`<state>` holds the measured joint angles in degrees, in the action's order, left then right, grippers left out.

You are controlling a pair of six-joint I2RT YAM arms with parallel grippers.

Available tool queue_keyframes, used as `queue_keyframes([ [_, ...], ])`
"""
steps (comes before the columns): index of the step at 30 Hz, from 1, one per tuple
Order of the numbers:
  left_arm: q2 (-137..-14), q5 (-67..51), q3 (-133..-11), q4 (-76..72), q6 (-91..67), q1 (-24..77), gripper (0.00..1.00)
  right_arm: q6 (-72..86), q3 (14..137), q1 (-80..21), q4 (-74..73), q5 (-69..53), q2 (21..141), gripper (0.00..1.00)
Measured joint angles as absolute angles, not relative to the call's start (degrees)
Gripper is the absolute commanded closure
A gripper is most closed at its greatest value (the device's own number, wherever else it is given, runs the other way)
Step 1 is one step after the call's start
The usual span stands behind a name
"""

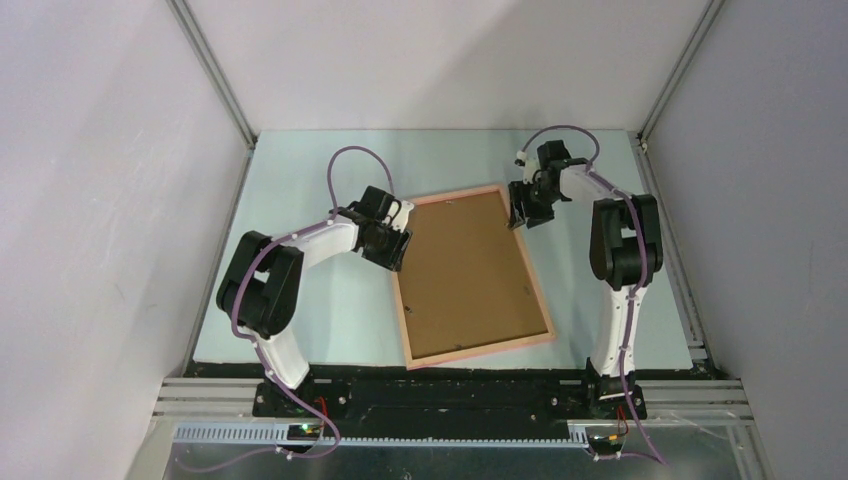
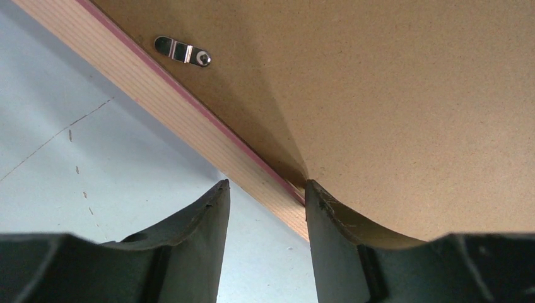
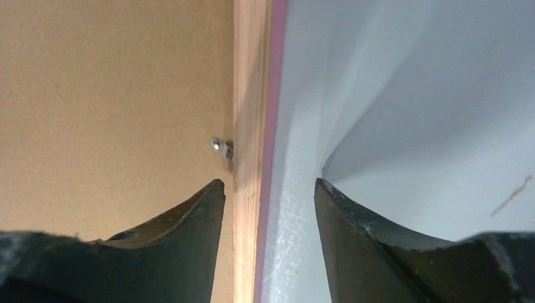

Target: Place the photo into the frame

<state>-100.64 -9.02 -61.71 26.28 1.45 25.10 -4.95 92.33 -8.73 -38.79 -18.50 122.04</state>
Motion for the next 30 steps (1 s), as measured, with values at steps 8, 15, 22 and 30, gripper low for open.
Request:
queue_keyframes([
  [8, -101.10, -8.95, -62.28, 26.68, 1.23, 25.10, 0.48, -6.87, 83.77, -7.11, -38.70, -18.87, 113.08, 0.34],
  [15, -102.19, -9.06, -63.55, 27.29, 0.16, 25.02, 0.48, -9.45, 72.18, -7.35, -39.16, -19.53, 104.77, 0.31],
  [22, -102.54, -9.23, -63.88, 27.33, -0.75, 24.93, 0.48, -12.19, 62.94, -9.50, -40.51, -19.49, 100.44, 0.28],
  [30, -102.54, -9.23, -63.88, 27.33, -1.54, 24.93, 0.48, -13.65, 58.65, -12.73, -40.82, -17.93, 96.51, 0.31],
])
